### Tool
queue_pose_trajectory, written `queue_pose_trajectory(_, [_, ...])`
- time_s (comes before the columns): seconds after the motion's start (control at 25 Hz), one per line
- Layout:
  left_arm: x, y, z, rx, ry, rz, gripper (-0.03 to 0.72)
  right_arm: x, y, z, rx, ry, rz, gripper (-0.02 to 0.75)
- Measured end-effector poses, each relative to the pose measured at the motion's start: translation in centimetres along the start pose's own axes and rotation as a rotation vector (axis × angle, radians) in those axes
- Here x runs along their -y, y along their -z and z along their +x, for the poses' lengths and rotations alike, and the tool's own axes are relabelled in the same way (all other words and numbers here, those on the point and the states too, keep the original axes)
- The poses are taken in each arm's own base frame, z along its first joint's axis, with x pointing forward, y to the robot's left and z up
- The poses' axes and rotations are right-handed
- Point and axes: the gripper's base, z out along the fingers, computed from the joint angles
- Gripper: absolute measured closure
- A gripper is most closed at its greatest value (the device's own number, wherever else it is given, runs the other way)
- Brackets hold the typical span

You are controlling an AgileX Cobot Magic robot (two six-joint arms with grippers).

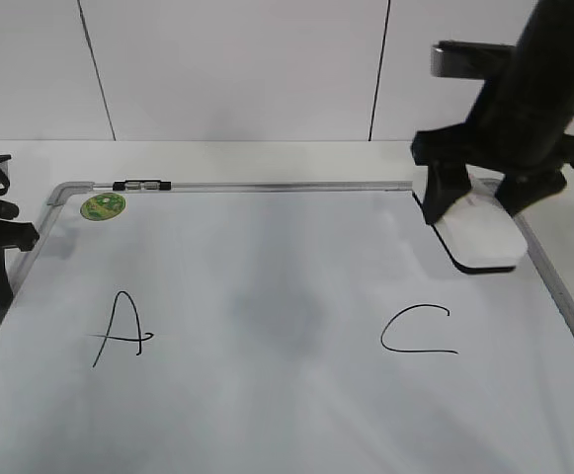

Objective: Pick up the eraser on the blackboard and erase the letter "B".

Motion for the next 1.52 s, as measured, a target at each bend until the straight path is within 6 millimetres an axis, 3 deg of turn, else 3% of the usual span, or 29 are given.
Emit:
queue_pose_trajectory(0.2, [0.0,0.0,0.0,-0.002,0.0,0.0,0.664,3.6,-1.8,2.7,-0.026,-0.091,0.032,0.201])
queue_pose_trajectory(0.36, [0.0,0.0,0.0,-0.002,0.0,0.0,0.663,6.7,-2.7,3.4,-0.021,-0.146,0.083,0.201])
queue_pose_trajectory(0.48, [0.0,0.0,0.0,-0.002,0.0,0.0,0.663,7.9,-2.7,3.1,0.018,-0.128,0.11,0.201])
queue_pose_trajectory(1.2, [0.0,0.0,0.0,-0.002,0.0,0.0,0.662,9.1,-6.9,1.8,0.015,-0.093,0.046,0.201])
queue_pose_trajectory(1.52, [0.0,0.0,0.0,-0.002,0.0,0.0,0.662,9.1,-7.0,1.8,0.017,-0.082,0.034,0.201])
